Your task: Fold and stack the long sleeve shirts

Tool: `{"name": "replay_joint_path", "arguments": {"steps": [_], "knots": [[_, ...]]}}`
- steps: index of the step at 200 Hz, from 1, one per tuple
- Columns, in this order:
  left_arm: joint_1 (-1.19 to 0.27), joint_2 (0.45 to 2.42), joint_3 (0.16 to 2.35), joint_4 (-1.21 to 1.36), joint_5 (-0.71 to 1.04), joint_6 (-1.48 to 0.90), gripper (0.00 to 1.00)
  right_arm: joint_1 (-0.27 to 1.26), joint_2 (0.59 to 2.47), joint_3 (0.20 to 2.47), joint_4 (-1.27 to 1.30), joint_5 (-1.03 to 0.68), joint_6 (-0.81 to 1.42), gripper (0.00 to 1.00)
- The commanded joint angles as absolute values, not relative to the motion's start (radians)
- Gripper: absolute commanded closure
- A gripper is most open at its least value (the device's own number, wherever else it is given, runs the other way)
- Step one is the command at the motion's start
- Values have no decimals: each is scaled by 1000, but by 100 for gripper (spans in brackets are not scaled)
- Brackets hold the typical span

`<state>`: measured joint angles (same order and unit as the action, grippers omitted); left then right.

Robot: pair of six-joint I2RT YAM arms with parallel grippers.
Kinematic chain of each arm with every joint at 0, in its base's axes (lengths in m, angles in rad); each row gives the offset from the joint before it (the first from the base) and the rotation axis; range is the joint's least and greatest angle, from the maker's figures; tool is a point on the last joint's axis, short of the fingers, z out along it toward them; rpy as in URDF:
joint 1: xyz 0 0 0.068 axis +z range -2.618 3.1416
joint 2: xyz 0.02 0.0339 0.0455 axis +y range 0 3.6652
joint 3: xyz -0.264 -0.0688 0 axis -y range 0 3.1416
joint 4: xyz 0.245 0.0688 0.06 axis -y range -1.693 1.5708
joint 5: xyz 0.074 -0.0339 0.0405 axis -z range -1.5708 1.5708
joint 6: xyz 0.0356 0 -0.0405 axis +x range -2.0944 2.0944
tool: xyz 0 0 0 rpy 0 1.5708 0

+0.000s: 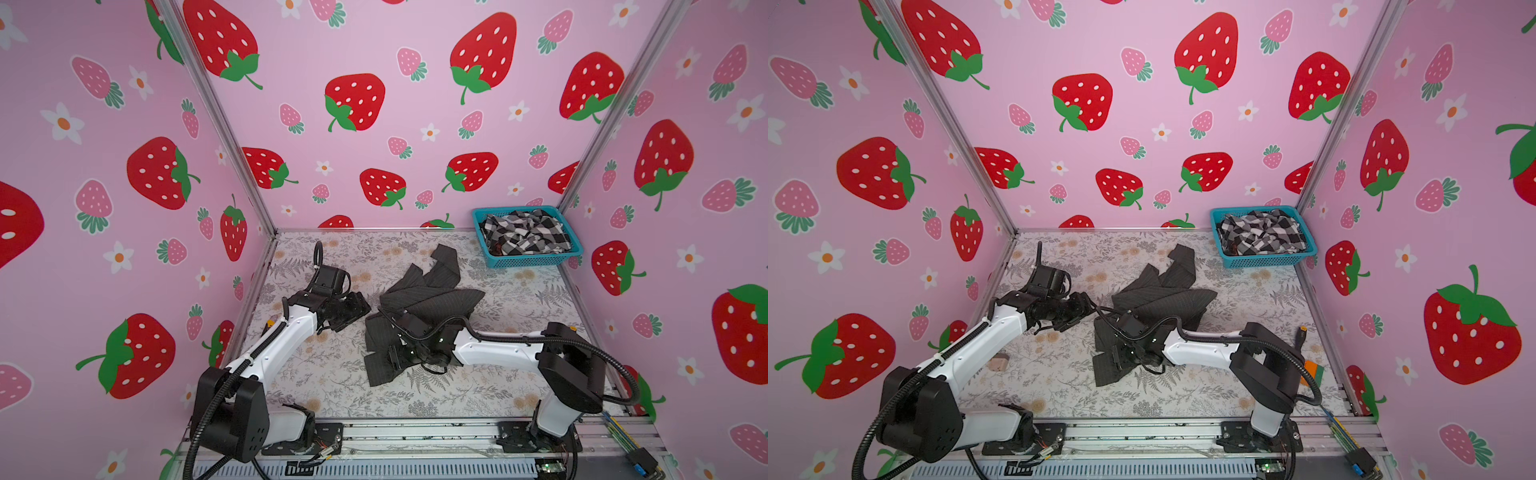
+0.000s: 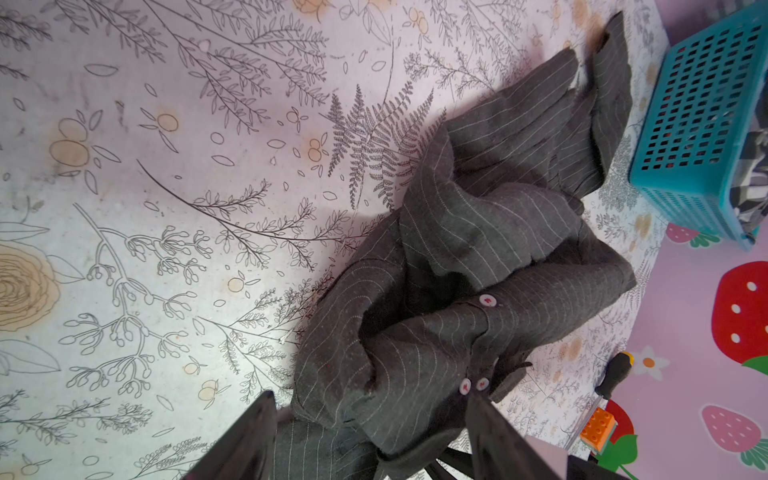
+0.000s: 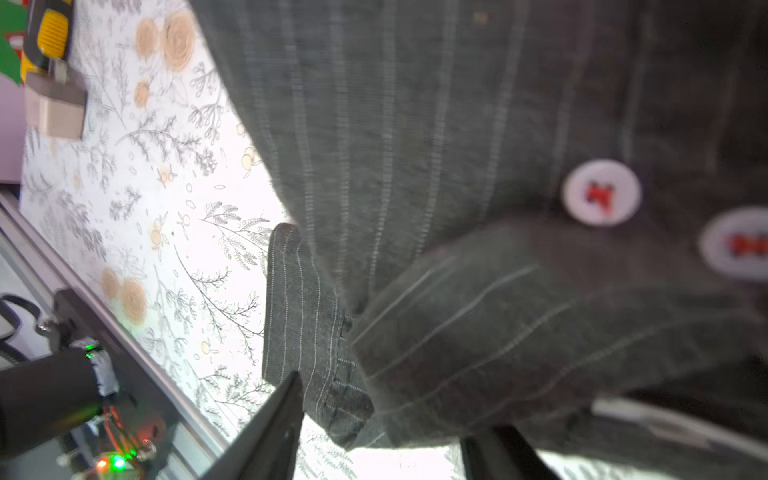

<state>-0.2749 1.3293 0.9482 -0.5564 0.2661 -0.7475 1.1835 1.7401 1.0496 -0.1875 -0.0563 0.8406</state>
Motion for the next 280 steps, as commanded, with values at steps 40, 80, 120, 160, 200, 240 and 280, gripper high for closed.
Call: {"name": "replay_joint_path", "arguments": {"steps": [40, 80, 120, 160, 200, 240, 280], "knots": [[-270, 1300, 991, -550, 264, -734, 28, 1178, 1768, 1257, -281, 77, 704, 100], [-225, 1319, 1190, -550, 262, -652, 25, 1115, 1575, 1498, -319, 77, 446, 100], [-233, 1259, 1277, -421, 297, -619, 17, 930, 1413, 1668, -374, 45, 354, 100], [-370, 1204, 1213, -210, 438, -567, 7, 823, 1298, 1730, -434, 21, 256, 100], [-475, 1277, 1213, -249, 329, -501, 6, 720, 1166, 1687, -437, -16, 238, 100], [-567, 1376, 1212, -233, 237, -512, 7, 687, 1155, 1658, -549, 144, 253, 100], [-558, 1522, 1240, -331, 87, -418, 2, 630, 1131, 1527, -664, 369, 377, 100]]}}
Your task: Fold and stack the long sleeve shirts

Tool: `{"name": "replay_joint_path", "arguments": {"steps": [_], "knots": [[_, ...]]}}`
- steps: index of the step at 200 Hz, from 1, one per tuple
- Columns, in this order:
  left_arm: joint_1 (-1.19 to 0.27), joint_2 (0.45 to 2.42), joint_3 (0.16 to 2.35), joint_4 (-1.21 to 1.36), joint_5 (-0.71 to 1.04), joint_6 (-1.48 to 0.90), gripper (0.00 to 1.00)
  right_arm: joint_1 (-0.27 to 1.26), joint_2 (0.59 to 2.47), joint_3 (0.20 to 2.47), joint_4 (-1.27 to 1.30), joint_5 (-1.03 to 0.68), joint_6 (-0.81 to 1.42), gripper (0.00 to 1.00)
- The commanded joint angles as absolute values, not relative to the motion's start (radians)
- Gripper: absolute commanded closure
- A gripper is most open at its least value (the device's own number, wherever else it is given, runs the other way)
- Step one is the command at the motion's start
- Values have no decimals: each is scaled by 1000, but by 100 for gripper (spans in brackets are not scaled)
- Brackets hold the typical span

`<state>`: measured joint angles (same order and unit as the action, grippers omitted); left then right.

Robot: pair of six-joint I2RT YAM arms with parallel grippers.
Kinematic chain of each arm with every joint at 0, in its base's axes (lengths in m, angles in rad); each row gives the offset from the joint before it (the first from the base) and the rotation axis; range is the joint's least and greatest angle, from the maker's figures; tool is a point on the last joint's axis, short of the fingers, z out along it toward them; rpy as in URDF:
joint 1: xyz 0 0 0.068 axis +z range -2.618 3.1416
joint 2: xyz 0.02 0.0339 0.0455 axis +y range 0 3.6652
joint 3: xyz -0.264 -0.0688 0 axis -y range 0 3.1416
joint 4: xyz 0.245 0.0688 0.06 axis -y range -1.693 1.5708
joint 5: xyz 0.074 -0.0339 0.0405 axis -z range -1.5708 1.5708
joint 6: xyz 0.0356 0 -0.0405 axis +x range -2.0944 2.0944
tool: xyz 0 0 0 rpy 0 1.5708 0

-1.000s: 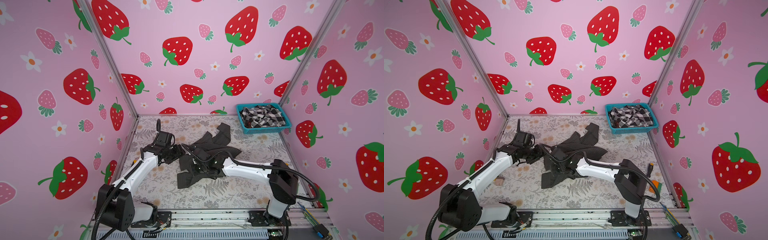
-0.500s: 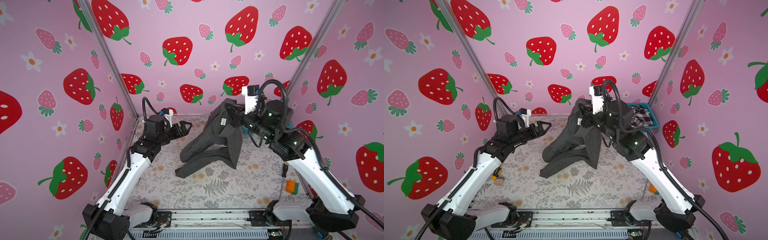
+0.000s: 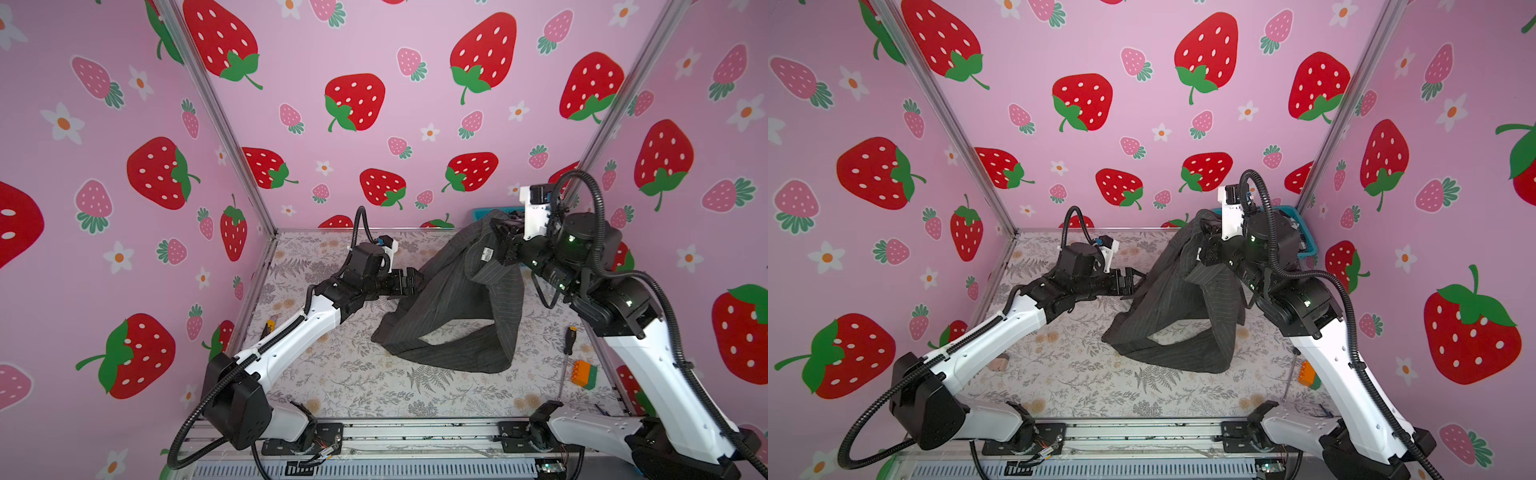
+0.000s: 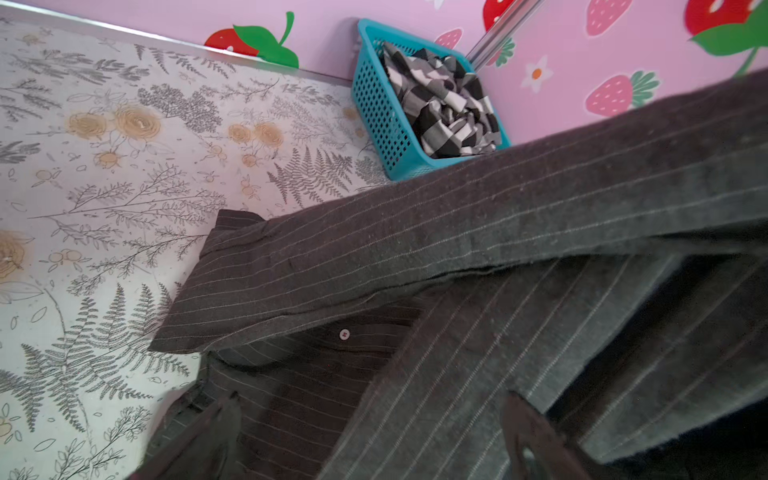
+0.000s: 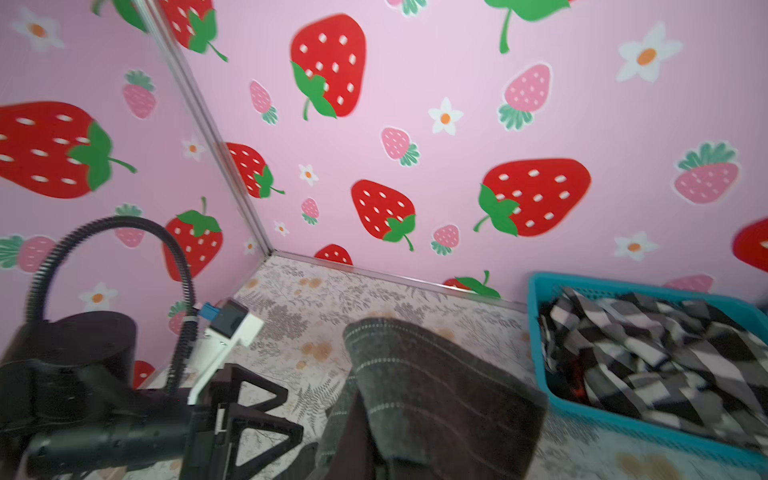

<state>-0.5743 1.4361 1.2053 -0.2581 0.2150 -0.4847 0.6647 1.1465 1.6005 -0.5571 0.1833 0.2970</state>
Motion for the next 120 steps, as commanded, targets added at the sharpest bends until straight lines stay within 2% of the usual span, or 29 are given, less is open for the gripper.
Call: {"name": "replay_joint_path", "arguments": {"steps": [1, 13, 59, 120], "knots": [[-557, 1525, 1243, -333, 86, -418, 2, 629, 1130, 1524, -667, 377, 381, 100], [-555, 1575, 1265, -340, 90, -419, 2, 597, 1116, 1477, -709, 433, 430, 100], [-600, 1787, 1357, -292, 124, -352, 1, 525, 1072, 1346, -743, 436, 514, 100], [-630, 1958, 1421, -387, -54, -283, 1, 497, 1054, 1307, -719, 392, 505, 100]]}}
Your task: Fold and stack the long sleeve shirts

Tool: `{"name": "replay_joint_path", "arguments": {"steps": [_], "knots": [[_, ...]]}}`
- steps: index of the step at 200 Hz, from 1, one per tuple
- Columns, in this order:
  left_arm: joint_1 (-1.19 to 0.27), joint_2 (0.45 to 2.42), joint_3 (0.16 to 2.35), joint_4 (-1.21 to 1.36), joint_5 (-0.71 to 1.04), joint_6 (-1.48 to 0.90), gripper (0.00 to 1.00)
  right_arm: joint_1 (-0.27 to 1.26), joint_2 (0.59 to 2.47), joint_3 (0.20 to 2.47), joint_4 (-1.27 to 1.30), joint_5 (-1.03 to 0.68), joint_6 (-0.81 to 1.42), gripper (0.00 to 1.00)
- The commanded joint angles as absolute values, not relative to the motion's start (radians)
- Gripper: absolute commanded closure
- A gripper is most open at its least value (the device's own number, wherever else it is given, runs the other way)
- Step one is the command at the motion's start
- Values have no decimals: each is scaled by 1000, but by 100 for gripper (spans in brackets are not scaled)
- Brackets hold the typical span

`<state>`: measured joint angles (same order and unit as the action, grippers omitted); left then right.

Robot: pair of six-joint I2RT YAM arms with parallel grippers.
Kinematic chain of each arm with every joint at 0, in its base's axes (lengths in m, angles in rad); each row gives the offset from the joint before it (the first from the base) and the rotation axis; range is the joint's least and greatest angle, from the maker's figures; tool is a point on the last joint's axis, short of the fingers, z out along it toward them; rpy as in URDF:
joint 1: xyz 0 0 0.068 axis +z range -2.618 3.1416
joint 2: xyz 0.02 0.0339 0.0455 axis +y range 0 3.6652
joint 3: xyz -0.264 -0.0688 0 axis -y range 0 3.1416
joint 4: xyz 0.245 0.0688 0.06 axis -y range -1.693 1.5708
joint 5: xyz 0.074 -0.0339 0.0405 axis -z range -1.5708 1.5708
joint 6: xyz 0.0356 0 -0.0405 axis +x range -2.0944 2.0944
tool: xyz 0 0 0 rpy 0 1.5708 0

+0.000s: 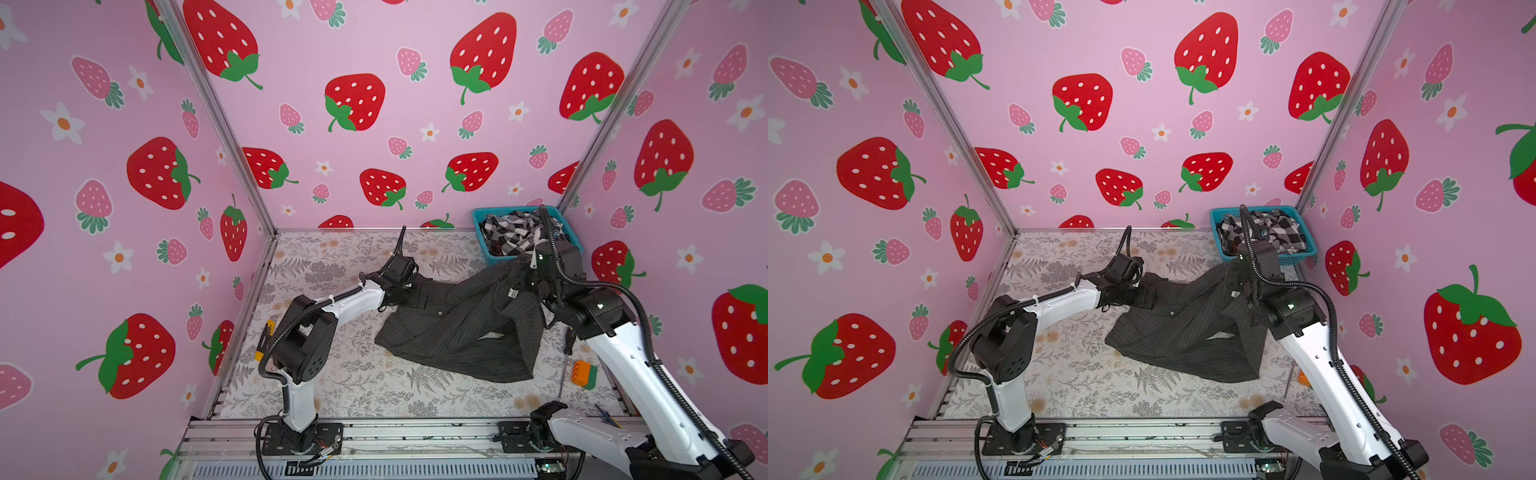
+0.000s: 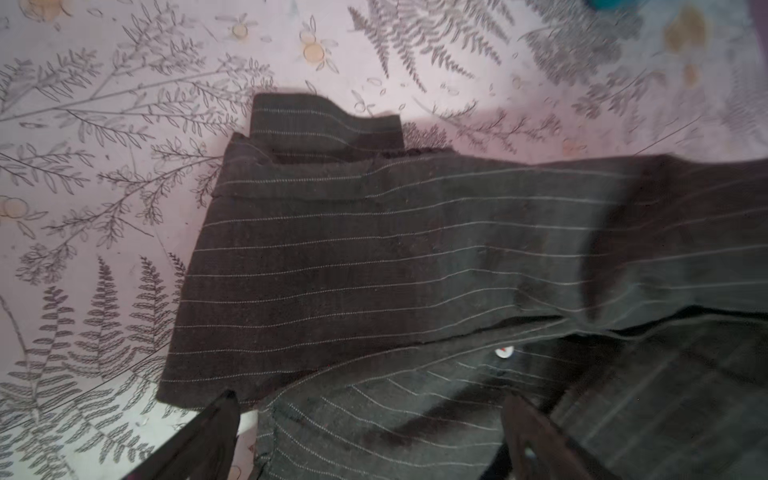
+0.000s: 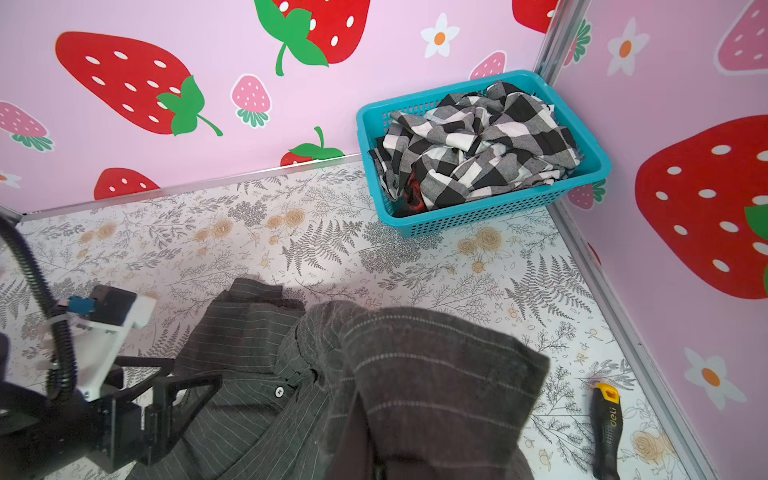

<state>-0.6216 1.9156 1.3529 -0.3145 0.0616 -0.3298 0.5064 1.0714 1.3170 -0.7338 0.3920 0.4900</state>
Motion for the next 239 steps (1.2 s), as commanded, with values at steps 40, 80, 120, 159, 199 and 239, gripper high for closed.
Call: {"name": "replay_joint_path", "arguments": {"steps": [40, 80, 120, 159, 199, 239], "knots": [[-610, 1922, 1350, -445, -7, -443, 15, 476, 1044, 1332, -715, 417, 477, 100], [-603, 1882, 1215, -358, 130, -556, 19, 445, 1058, 1346, -716, 406, 482, 100], [-580, 1959, 1308, -378, 164, -594, 24, 445, 1057, 1324, -674, 330, 489, 100], [-565, 2038, 1390, -408, 159, -602, 34, 445, 1036, 1312, -676, 323, 488, 100], [-565, 2105, 1437, -441, 184, -612, 58, 445, 1035, 1320, -672, 323, 484, 100], [-564, 2072, 1410, -423, 201, -631, 90, 445, 1042, 1331, -664, 327, 479, 100]]}}
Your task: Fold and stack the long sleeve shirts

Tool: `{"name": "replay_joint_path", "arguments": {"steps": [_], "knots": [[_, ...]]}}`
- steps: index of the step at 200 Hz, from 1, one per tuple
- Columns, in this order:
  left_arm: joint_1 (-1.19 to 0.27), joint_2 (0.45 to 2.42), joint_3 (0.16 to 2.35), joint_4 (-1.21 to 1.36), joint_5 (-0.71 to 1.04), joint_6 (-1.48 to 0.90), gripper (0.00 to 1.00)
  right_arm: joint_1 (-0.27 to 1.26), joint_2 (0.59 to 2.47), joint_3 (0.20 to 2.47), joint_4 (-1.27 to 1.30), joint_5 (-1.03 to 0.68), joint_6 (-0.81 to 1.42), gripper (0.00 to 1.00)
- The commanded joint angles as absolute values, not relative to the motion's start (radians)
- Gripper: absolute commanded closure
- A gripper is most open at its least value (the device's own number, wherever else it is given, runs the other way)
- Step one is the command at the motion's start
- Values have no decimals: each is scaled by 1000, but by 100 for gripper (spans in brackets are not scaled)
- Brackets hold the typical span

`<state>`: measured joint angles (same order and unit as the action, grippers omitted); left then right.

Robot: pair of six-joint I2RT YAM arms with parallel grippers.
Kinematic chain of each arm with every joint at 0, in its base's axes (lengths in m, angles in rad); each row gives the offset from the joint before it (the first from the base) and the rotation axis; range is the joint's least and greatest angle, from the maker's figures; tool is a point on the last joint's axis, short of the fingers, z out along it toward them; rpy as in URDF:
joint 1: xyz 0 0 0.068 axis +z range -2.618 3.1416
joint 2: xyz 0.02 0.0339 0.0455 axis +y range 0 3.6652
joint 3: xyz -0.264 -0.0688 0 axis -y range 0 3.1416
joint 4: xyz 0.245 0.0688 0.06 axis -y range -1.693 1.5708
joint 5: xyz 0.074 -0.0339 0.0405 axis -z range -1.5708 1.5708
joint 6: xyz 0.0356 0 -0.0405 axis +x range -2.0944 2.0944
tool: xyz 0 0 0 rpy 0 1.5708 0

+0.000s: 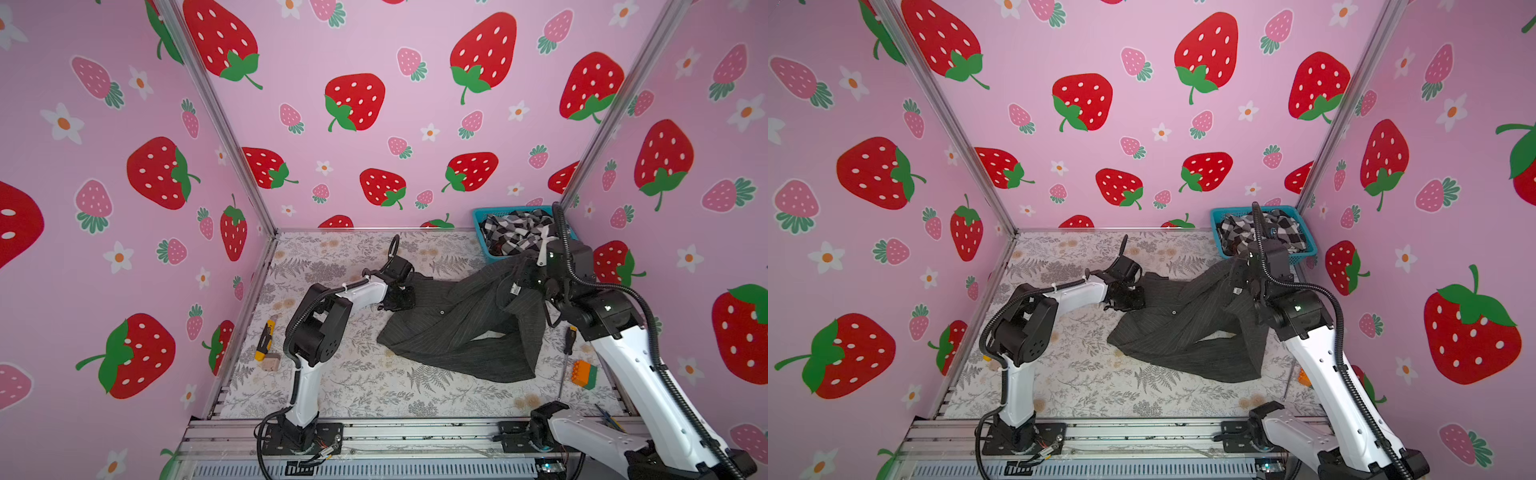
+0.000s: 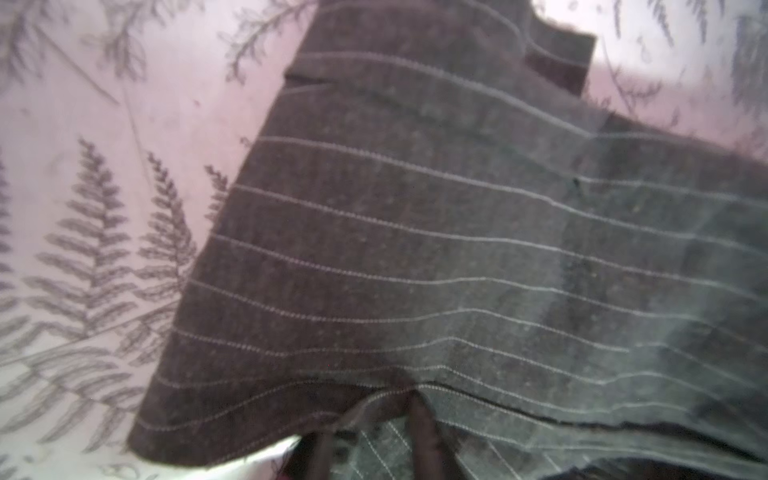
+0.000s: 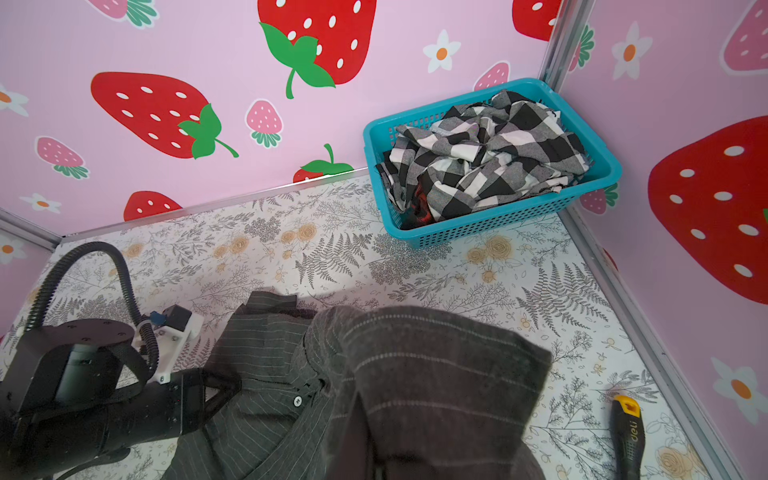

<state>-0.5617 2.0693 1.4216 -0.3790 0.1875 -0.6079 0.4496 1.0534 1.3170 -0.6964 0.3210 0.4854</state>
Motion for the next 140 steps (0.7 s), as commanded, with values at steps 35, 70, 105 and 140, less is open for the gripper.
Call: {"name": "replay_joint_path", "arguments": {"steps": [35, 70, 105, 140], "knots": [[-552, 1969, 1408, -435, 129, -637, 100, 446, 1032, 1335, -622, 276, 450, 100], [-467, 1706, 1410, -439, -10, -675, 100, 446, 987, 1344, -509, 150, 388, 100], [-370, 1447, 1461, -423, -109, -657, 100, 445, 990, 1414, -341, -72, 344, 100], [-263, 1214, 1492, -429, -223, -640, 100, 446, 1044, 1605, -260, -258, 280, 100]]}}
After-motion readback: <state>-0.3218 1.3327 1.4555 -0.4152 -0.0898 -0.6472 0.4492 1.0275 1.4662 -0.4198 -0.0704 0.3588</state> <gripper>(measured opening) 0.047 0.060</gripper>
